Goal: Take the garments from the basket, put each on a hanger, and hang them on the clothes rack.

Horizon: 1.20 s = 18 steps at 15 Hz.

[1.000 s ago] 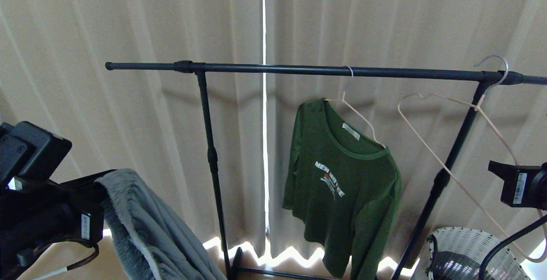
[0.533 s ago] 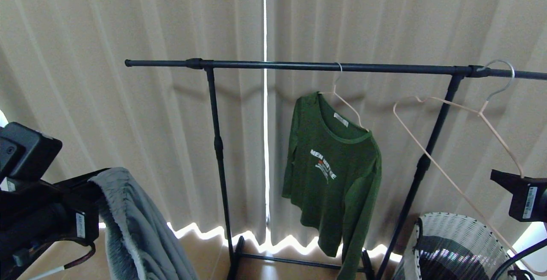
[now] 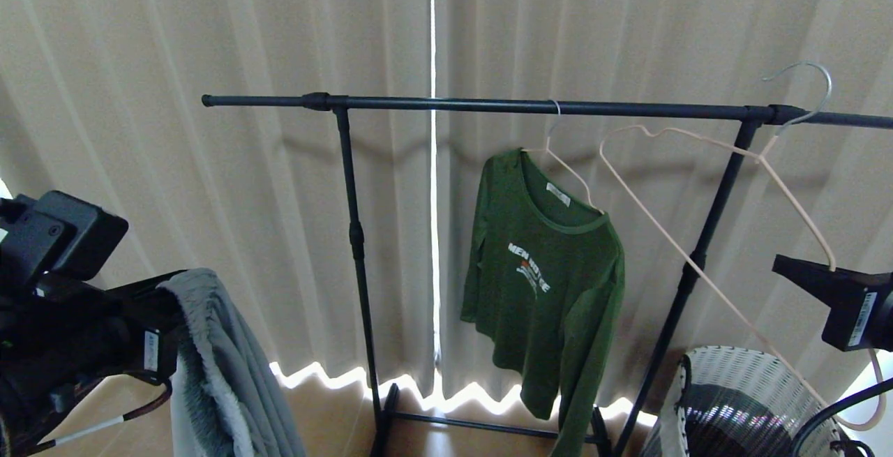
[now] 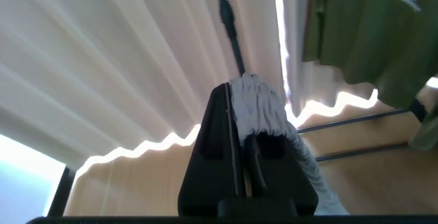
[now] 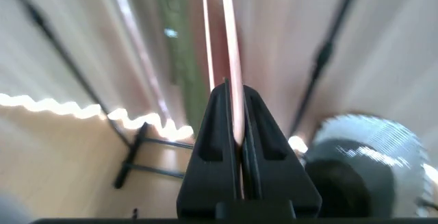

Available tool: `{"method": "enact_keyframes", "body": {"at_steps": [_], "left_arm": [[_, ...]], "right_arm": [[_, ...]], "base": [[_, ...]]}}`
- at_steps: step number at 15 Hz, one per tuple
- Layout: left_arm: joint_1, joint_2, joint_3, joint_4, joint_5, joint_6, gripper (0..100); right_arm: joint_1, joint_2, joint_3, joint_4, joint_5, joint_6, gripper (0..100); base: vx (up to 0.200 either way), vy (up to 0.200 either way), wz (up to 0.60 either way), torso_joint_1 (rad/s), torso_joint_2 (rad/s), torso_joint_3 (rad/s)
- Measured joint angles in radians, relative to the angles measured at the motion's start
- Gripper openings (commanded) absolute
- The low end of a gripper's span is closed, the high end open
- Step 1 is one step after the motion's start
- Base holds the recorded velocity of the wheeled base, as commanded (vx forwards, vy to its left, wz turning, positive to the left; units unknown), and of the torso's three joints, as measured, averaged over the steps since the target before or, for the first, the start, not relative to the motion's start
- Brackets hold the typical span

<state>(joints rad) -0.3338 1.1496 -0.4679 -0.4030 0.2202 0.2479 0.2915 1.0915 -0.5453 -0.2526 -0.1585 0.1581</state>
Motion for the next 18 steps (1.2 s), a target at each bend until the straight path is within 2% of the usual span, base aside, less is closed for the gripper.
{"method": "enact_keyframes", "body": {"at_steps": [6, 7, 11, 14, 16, 18], "left_arm": [[-0.048, 0.145, -0.159, 0.005, 0.107, -0.131, 0], [-0.067, 0.167, -0.189, 0.004, 0.119, -0.144, 0], [-0.153, 0.260, -0.283, 0.004, 0.185, -0.201, 0], [-0.199, 0.342, -0.360, 0.002, 0.272, -0.227, 0], [-0.228, 0.397, -0.410, 0.002, 0.335, -0.242, 0], [-0.241, 0.445, -0.451, 0.010, 0.366, -0.250, 0]], "right_arm": [[0.201, -0.005, -0.014, -0.050, 0.010, 0.001, 0], [0.220, 0.000, -0.015, -0.055, 0.017, 0.002, 0], [0.243, 0.010, 0.001, -0.101, 0.124, 0.006, 0], [0.271, 0.011, 0.035, -0.104, 0.130, 0.005, 0], [0.320, 0.011, 0.069, -0.096, 0.130, 0.002, 0], [0.390, 0.014, 0.101, -0.099, 0.142, 0.005, 0]], "base": [[0.000, 0.000, 0.00, 0.000, 0.00, 0.000], [0.000, 0.000, 0.00, 0.000, 0.00, 0.000], [0.000, 0.000, 0.00, 0.000, 0.00, 0.000], [0.000, 0.000, 0.00, 0.000, 0.00, 0.000], [0.000, 0.000, 0.00, 0.000, 0.00, 0.000], [0.000, 0.000, 0.00, 0.000, 0.00, 0.000]]}}
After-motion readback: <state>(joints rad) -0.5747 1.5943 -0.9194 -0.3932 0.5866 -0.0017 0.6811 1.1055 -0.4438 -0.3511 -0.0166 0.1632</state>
